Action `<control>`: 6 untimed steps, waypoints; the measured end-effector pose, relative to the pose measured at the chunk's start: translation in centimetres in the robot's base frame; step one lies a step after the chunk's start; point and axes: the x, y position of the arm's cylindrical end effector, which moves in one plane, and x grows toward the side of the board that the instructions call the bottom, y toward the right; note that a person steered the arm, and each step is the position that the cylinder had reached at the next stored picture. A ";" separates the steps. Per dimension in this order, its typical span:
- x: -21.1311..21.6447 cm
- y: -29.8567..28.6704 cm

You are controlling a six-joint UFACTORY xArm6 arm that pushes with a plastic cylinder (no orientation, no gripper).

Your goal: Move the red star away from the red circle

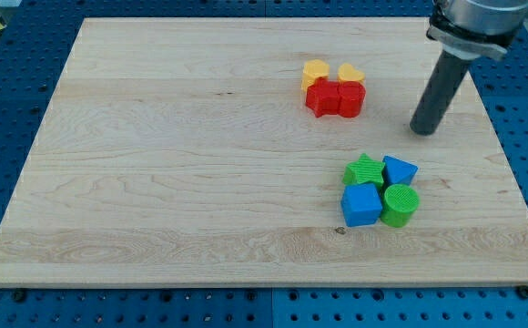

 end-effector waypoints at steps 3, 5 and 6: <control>-4.2 -9.7; -2.8 -12.2; -2.9 -16.4</control>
